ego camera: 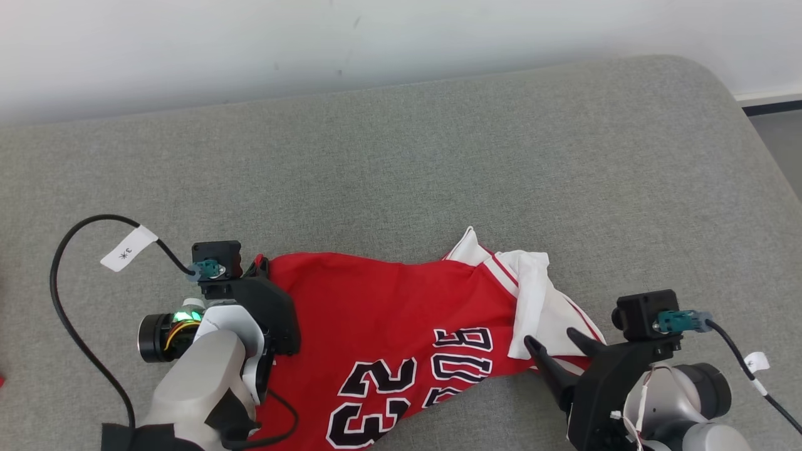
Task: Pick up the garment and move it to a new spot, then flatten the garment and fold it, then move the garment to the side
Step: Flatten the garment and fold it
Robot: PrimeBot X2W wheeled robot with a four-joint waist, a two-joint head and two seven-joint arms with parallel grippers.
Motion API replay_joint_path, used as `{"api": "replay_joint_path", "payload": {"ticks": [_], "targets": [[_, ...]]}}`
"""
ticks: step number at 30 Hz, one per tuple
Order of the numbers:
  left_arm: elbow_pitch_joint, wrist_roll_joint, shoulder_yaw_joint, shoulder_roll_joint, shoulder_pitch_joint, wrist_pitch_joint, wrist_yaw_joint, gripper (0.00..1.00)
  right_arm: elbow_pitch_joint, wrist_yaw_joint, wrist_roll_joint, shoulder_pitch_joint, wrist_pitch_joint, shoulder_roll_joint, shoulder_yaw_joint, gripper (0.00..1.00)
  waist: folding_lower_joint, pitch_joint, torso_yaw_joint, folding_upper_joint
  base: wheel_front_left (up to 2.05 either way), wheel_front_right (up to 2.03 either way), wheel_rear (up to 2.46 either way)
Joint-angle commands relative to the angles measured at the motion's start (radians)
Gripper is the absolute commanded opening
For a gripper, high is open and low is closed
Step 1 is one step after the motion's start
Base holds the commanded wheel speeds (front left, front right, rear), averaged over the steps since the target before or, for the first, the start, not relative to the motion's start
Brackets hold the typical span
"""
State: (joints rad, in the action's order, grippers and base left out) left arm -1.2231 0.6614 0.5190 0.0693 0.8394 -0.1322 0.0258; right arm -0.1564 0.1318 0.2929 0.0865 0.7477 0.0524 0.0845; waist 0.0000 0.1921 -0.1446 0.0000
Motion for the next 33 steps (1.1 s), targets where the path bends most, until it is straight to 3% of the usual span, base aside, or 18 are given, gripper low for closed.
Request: {"api": "replay_joint_path", "payload": {"ticks": [1, 8, 9, 10, 11, 12, 13, 25, 29, 33], "targets": [[-0.003, 0.000, 0.004, 0.002, 0.008, -0.004, -0.003, 0.00, 0.020, -0.002, 0.011, 0.007, 0.000, -0.002, 0.001, 1.00, 0.0000, 0.004, 0.002, 0.0000, 0.00, 0.00, 0.00], [-0.001, 0.002, 0.013, -0.004, 0.018, -0.001, 0.004, 0.00, 0.107, -0.002, 0.064, 0.059, -0.035, -0.003, 0.029, 1.00, 0.0000, 0.016, 0.014, 0.0000, 0.00, 0.00, 0.00], [0.000, 0.003, 0.014, -0.004, 0.018, -0.002, 0.006, 0.00, 0.117, -0.002, 0.066, 0.067, -0.040, -0.003, 0.038, 0.84, 0.0000, 0.016, 0.016, 0.0000, 0.00, 0.00, 0.00], [0.000, 0.004, 0.015, -0.005, 0.016, -0.002, 0.007, 0.00, 0.127, -0.002, 0.067, 0.072, -0.045, -0.003, 0.044, 0.47, 0.0000, 0.015, 0.017, 0.0000, 0.00, 0.00, 0.00], [0.001, 0.004, 0.016, -0.005, 0.013, -0.002, 0.008, 0.00, 0.134, -0.002, 0.066, 0.076, -0.047, -0.002, 0.049, 0.38, 0.0000, 0.014, 0.018, 0.0000, 0.00, 0.00, 0.00], [0.001, 0.005, 0.017, -0.006, 0.009, -0.003, 0.009, 0.00, 0.138, -0.002, 0.059, 0.079, -0.051, -0.002, 0.054, 0.05, 0.0000, 0.013, 0.019, 0.0000, 0.00, 0.00, 0.00], [0.002, 0.007, 0.017, -0.007, 0.006, -0.002, 0.010, 0.00, 0.141, -0.002, 0.058, 0.082, -0.055, -0.002, 0.055, 0.00, 0.0000, 0.010, 0.019, 0.0000, 0.00, 0.00, 0.00], [0.071, 0.051, -0.022, 0.007, 0.043, -0.073, 0.022, 0.00, 0.045, -0.002, 0.029, 0.099, -0.073, -0.003, -0.018, 0.00, 0.0000, -0.013, 0.017, 0.0000, 0.00, 0.00, 0.00], [0.125, 0.095, -0.080, 0.040, 0.079, -0.097, 0.011, 0.00, 0.047, -0.002, 0.027, 0.191, -0.068, 0.000, -0.007, 0.00, 0.0000, 0.030, 0.014, 0.0000, 0.00, 0.00, 0.00], [0.182, 0.145, -0.133, 0.083, 0.167, -0.072, -0.031, 0.00, 0.160, -0.002, 0.077, 0.400, -0.098, 0.026, 0.011, 0.00, 0.0000, 0.115, 0.007, 0.0000, 0.00, 0.00, 0.00]]}}
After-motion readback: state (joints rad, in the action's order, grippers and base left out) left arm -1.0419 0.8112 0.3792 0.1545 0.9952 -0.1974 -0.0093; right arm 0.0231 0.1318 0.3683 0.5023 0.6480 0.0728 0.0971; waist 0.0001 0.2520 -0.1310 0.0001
